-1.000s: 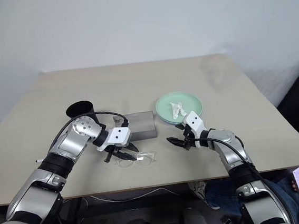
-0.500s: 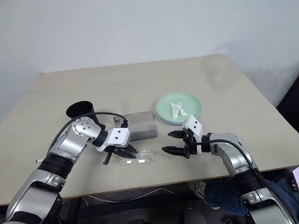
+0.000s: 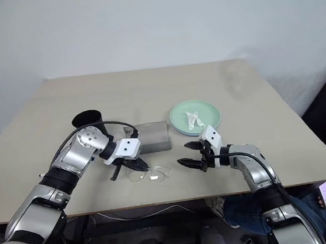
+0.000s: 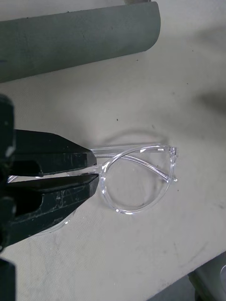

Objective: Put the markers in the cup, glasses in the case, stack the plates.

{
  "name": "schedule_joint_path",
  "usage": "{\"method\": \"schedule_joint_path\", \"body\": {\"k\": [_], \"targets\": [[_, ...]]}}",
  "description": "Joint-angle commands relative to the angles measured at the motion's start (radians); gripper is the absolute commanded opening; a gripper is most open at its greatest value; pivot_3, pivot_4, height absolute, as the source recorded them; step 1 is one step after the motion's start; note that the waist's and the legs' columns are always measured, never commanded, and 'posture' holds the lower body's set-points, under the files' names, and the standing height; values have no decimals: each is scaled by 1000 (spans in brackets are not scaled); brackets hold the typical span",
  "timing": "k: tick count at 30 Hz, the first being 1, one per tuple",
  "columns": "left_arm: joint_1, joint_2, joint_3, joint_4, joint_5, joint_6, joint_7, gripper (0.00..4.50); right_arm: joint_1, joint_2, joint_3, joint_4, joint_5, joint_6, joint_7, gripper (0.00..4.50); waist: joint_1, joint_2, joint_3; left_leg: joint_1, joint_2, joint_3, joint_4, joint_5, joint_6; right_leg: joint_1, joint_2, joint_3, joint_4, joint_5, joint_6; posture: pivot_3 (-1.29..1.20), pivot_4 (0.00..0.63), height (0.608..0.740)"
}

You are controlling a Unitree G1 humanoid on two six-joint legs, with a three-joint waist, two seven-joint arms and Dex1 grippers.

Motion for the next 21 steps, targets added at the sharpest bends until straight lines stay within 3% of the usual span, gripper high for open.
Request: {"method": "schedule_joint_path", "body": {"k": [1, 13, 21], "targets": [[-38, 6, 55, -47, -51, 38, -17, 16, -33, 4, -10, -6, 3, -22, -6, 3751, 0, 0, 0, 0, 0, 0, 0, 0, 0, 0, 0, 0, 0, 0, 0, 0, 0, 721], [-122, 10, 122, -1, -64, 26, 25, 16, -26, -1, -12, -10, 24, -18, 37, 3751, 0, 0, 0, 0, 0, 0, 0, 0, 0, 0, 0, 0, 0, 0, 0, 0, 0, 721], [-300, -32, 112, 304, 54, -175, 236, 16, -28, 7, -2, -9, 12, -25, 41, 3751, 1, 0, 0, -1, -1, 0, 1, 0, 0, 0, 0, 0, 0, 0, 1, 0, 0, 721]]}}
